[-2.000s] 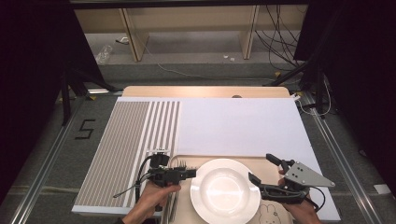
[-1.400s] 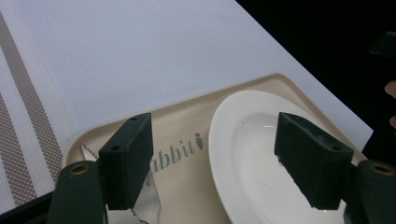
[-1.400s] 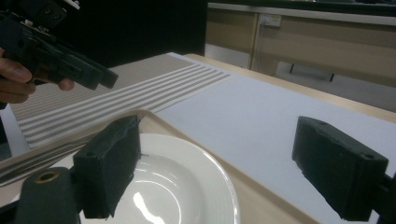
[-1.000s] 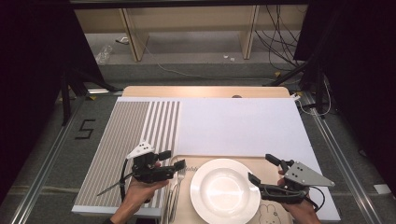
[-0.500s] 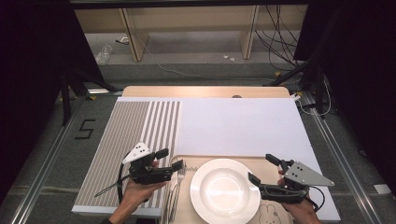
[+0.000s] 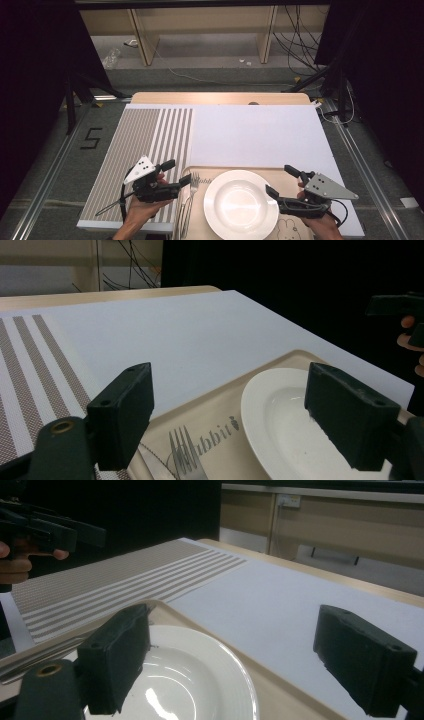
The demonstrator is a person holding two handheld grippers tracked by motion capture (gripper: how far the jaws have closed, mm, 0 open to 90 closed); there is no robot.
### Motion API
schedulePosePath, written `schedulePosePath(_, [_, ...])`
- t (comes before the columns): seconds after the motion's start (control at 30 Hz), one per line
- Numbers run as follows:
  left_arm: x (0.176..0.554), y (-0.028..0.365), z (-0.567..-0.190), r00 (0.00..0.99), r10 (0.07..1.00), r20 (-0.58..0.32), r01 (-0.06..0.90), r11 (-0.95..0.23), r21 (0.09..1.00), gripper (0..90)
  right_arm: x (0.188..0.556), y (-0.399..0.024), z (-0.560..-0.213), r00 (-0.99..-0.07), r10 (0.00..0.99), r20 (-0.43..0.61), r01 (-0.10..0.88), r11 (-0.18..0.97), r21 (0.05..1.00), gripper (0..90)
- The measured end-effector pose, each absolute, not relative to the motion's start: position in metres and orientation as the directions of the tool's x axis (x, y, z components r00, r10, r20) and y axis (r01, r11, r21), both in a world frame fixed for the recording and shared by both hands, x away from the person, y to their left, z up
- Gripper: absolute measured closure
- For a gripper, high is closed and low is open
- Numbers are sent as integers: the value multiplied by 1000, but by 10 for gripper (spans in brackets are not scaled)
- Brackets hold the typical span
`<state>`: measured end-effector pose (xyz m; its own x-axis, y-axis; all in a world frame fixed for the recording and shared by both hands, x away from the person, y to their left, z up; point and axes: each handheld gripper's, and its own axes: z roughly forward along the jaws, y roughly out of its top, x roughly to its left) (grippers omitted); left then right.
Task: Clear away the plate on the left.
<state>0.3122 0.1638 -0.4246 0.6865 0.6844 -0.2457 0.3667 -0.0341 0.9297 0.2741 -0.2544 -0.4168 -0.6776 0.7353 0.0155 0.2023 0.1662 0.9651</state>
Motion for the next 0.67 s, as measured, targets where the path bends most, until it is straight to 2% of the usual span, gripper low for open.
schedulePosePath(0.67, [314,166,-425,680,685,-259,366,-11,931,181,274,-255,-416,-681,732,11,196,169,966,158])
